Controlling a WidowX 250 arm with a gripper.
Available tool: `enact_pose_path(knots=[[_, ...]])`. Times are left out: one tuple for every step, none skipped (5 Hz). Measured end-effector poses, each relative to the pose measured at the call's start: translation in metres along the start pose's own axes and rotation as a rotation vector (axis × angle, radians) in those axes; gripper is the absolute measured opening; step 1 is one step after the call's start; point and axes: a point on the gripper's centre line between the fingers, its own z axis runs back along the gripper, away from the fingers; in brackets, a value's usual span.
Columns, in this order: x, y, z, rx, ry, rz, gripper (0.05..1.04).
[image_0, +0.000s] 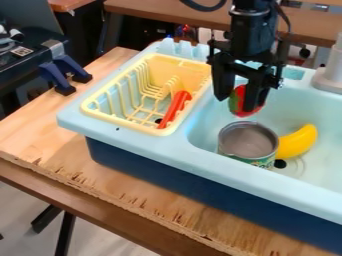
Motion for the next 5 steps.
enact_pose_path(knots=[[0.008, 0.002, 0.001, -0.004, -0.021, 0.001, 0.750], [0.018, 0.006, -0.013, -0.007, -0.016, 0.008, 0.750], [0.026, 0.011, -0.024, -0.007, -0.007, 0.019, 0.750], [0.026, 0.011, -0.035, -0.015, 0.018, 0.023, 0.750], [0.026, 0.004, -0.035, -0.035, 0.018, 0.030, 0.795]])
